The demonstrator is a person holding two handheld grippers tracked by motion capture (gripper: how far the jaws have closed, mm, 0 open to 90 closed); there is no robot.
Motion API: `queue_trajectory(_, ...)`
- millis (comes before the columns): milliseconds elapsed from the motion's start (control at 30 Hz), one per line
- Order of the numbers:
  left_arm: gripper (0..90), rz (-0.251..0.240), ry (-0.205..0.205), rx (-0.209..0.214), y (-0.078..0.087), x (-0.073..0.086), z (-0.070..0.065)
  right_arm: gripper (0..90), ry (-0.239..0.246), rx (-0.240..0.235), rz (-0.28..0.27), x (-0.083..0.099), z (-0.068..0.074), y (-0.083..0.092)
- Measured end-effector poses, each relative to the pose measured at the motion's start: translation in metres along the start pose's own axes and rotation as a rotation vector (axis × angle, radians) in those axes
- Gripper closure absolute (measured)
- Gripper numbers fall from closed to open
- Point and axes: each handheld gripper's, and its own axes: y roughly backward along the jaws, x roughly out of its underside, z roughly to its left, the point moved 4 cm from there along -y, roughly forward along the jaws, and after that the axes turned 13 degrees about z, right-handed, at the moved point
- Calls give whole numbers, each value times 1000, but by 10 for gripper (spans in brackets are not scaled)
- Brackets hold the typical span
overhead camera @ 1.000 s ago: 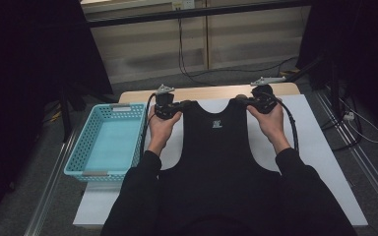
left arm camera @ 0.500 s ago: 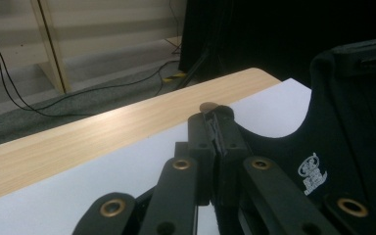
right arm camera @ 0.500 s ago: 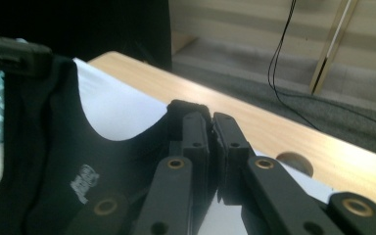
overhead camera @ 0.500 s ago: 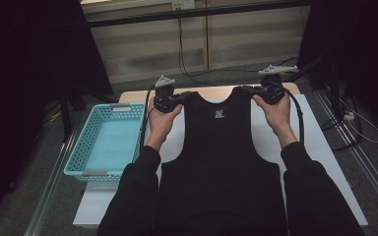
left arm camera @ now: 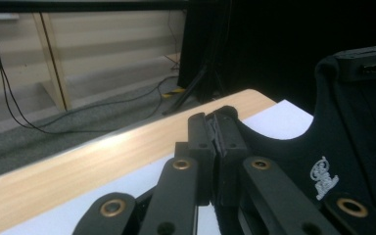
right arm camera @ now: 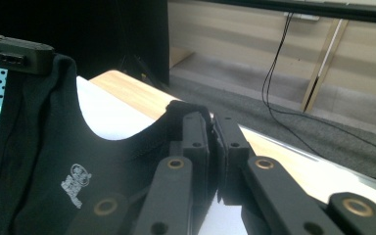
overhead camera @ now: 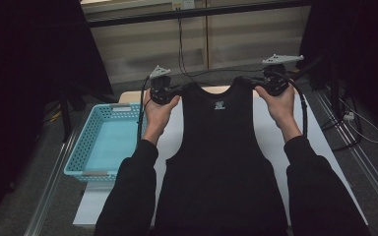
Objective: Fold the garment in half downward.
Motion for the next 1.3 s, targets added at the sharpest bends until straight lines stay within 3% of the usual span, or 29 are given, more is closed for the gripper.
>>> queue_trajectory(267,880,-23,-8,-17,11,-18,0,850,15,20,-18,-16,1,6)
queue_trajectory(500,881,-34,11,-33,13,-29,2,850,15,37,-37,-31,2,11)
queue_trajectory(967,881,-71,-16,-31,26,-50,0,850,17,79,-72,-53,1,22)
queue_trajectory(1300,881,-84,19,-46,30,-65,5,851,30,91,-80,-75,7,29)
